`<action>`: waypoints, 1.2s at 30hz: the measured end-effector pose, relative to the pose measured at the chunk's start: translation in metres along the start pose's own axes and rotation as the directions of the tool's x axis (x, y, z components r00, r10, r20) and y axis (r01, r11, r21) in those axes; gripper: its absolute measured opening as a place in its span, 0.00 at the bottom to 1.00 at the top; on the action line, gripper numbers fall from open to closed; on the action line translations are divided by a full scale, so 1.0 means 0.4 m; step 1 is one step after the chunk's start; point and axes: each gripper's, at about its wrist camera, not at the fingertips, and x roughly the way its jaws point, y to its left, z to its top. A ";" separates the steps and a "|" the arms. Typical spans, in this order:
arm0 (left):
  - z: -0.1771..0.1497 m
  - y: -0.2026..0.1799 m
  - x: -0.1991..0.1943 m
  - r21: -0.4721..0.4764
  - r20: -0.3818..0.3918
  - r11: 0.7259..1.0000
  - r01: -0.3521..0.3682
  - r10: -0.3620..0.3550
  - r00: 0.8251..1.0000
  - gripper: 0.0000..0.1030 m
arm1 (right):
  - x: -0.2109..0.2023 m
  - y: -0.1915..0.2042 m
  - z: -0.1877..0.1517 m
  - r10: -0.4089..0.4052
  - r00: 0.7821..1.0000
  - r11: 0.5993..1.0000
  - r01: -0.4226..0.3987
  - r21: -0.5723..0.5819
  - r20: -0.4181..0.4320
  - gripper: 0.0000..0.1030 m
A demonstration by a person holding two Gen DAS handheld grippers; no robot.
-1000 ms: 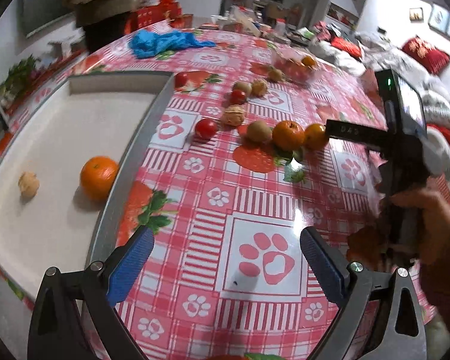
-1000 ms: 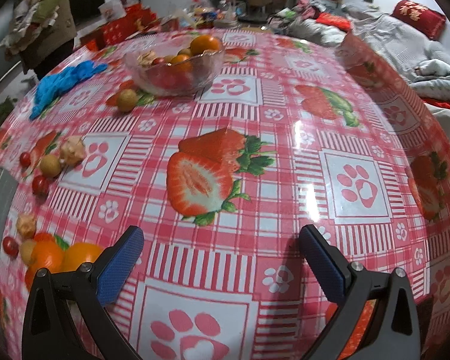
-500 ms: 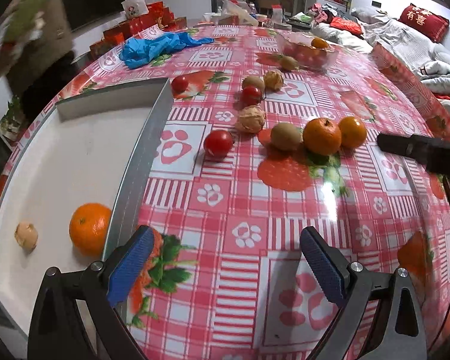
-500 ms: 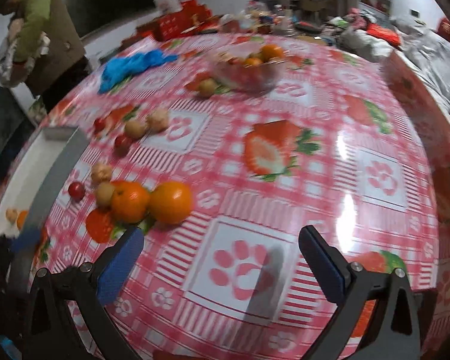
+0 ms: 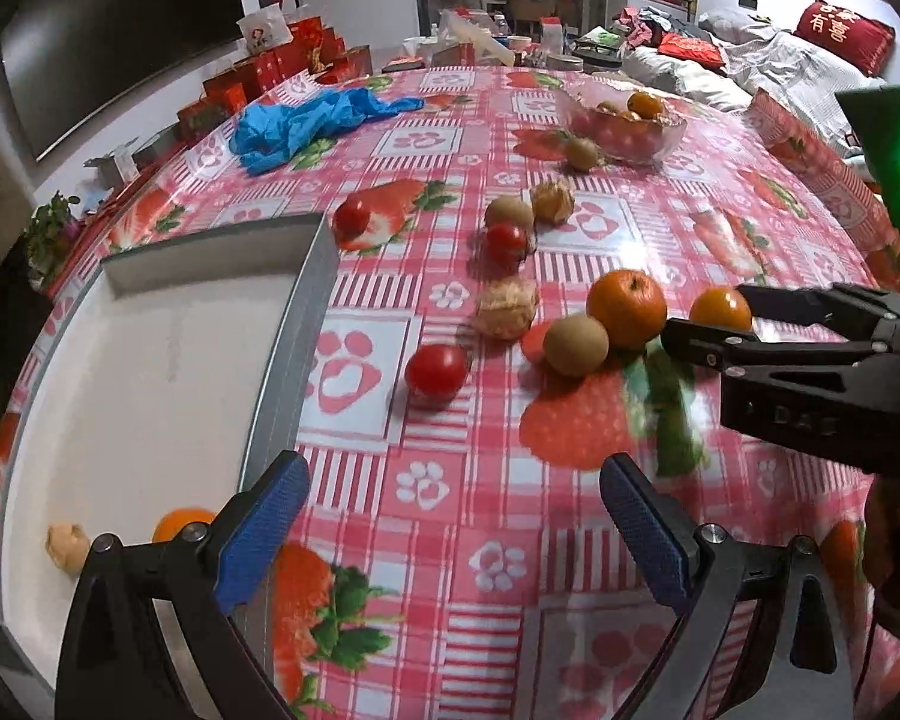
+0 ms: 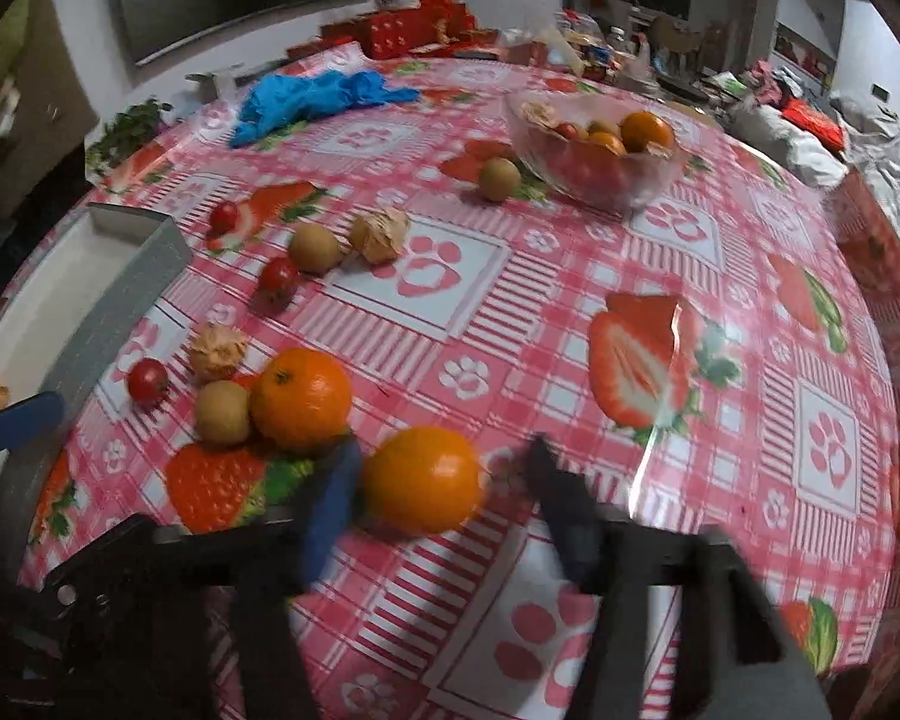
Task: Organize fruits
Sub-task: 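Grasp a mandarin orange with the right gripper while the left gripper moves toward a red tomato, then grasp the red cherry tomato with the left gripper while the right gripper holds the orange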
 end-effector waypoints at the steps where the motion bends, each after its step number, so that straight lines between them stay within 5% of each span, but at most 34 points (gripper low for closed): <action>1: 0.009 -0.001 0.002 -0.005 0.002 1.000 0.002 -0.002 1.000 0.95 | -0.001 -0.004 0.000 0.007 1.000 1.000 -0.007 0.010 -0.002 0.42; 8: 0.053 -0.021 0.026 0.002 0.012 1.000 0.008 -0.008 1.000 0.95 | -0.052 -0.081 -0.051 0.081 0.997 0.987 -0.081 0.139 0.006 0.42; 11: 0.061 -0.020 0.053 0.008 -0.015 1.000 0.010 -0.009 1.000 0.82 | -0.070 -0.103 -0.071 0.100 0.995 0.980 -0.100 0.175 0.008 0.42; 16: 0.058 0.002 0.086 -0.028 -0.033 0.999 0.025 -0.026 0.999 0.81 | -0.103 -0.109 -0.099 0.125 0.992 0.970 -0.129 0.205 0.032 0.42; 19: 0.065 0.002 0.084 -0.020 -0.020 0.999 0.028 -0.028 0.999 0.62 | -0.110 -0.101 -0.108 0.139 0.990 0.968 -0.143 0.208 0.033 0.42; 21: 0.070 0.006 0.083 -0.026 -0.017 0.997 0.067 -0.067 0.998 0.37 | -0.110 -0.097 -0.111 0.141 0.990 0.968 -0.144 0.206 0.032 0.42; 24: 0.071 0.013 0.079 -0.038 -0.019 0.997 0.072 -0.073 0.997 0.22 | -0.112 -0.094 -0.116 0.141 0.990 0.967 -0.144 0.208 0.031 0.42; 36: 0.023 -0.005 -0.006 -0.063 -0.005 0.987 0.148 -0.149 0.989 0.22 | -0.124 -0.080 -0.135 0.143 0.990 0.970 -0.144 0.195 0.021 0.42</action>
